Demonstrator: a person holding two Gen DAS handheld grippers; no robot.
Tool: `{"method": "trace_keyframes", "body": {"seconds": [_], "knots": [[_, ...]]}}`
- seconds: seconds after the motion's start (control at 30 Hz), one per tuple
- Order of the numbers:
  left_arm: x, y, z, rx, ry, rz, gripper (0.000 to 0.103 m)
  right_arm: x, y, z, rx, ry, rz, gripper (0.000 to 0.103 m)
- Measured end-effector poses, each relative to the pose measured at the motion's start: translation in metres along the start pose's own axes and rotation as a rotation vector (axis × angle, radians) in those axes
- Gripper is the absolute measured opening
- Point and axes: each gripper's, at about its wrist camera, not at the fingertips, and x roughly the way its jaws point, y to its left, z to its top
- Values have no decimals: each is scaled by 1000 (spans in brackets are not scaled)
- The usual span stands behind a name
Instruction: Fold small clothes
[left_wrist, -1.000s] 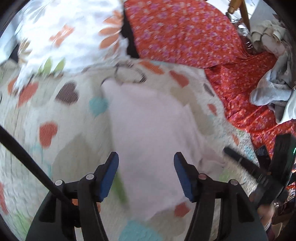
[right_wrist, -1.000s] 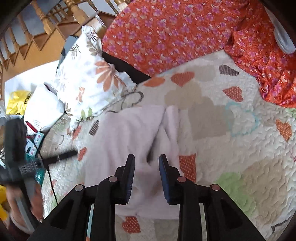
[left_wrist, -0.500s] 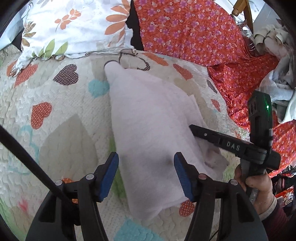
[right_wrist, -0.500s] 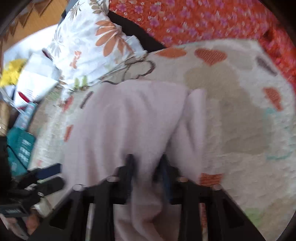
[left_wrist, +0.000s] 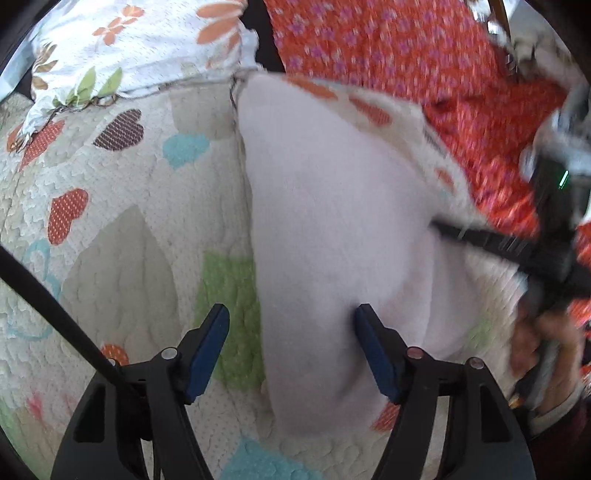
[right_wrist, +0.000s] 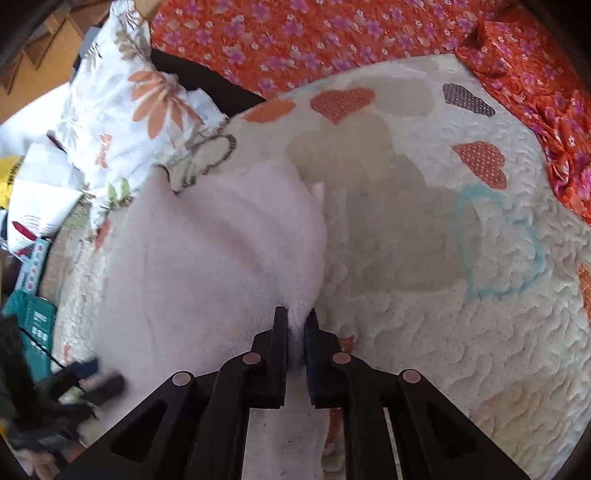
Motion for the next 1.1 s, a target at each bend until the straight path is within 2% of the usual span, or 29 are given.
{"method": "trace_keyframes", "body": {"seconds": [0.07,0.17,0.37,0.57,0.67,0.8,0.87,1.0,1.1], "knots": [[9,-6,-10,36,47,43,64,-11,-4,2,17,-37,1,14],[11,-2,-17,13,57,44,60,-29,-6,2,25,-111,-13,15],[9,5,-21,5,47,12,58,-41,22,2,-50,-185,95,15],[7,7,-25,-20,28,-4,58,0,82,29,-157,-114,122,15],[7,7,-26,-30,33,-17,57,45,128,46,-214,-1,183,15],[-2,6,-26,-12,28,-23,57,120,156,60,-262,110,9,15],[-12,3,-26,7,14,-34,56,136,161,67,-258,96,-25,14],[-32,-1,-24,34,-23,-58,56,140,167,77,-248,125,-38,13],[-42,2,-18,37,-64,-38,56,102,163,87,-247,22,-22,15]]}}
